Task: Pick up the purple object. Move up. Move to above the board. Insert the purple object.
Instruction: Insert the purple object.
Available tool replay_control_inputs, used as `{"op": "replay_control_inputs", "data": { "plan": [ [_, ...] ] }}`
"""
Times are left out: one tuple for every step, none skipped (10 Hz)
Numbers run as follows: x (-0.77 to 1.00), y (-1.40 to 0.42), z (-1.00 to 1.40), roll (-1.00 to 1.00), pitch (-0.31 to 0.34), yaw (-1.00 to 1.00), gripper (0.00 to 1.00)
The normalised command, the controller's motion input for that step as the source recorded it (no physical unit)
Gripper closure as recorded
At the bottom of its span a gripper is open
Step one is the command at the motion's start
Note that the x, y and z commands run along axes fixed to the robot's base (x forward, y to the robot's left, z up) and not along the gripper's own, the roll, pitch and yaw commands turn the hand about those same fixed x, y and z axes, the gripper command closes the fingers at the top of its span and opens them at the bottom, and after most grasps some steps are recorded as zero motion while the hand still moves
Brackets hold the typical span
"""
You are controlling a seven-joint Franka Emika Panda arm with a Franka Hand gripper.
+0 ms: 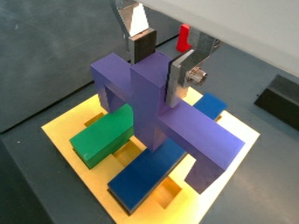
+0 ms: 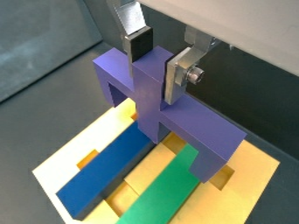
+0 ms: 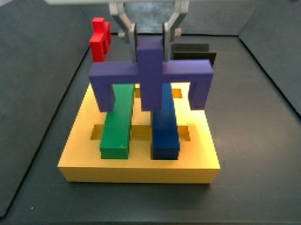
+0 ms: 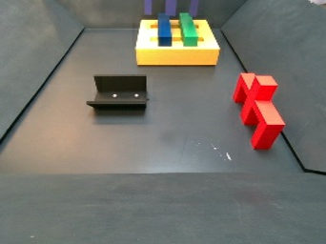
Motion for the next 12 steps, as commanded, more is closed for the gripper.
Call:
{"op": "replay_control_inputs", "data": {
  "plan": [
    [-0.24,-0.14,-0.24,0.16,-0.081,0.00,1.00],
    [-0.09,-0.15,-0.16,0.08,-0.086,0.04,1.00],
    [0.00,-0.13,-0.03,0.03,-0.049,0.07,1.00],
    [0.00,-0.15,-0.08,0.04,-0.044,0.07,1.00],
    [0.00,-0.17,-0.14,0.04,-0.027,0.07,1.00],
    [0.00,-0.14,-0.25,0.09,-0.014,0.05,1.00],
    [0.00,-0.14,-0.27,0.11,-0.043,0.07,1.00],
    [0.00,-0.11,-0.34,0.10,-0.071,0.05,1.00],
    [0.05,-0.05,-0.32,0.07,-0.050,0.06,1.00],
    [0.05,0.00,-0.30,0.07,-0.019,0.03,1.00],
    [0.00,0.00,-0.28,0.08,0.000,0.01,1.00],
    [0.00,0.00,-0.19,0.05,0.000,0.00,1.00]
  ]
}}
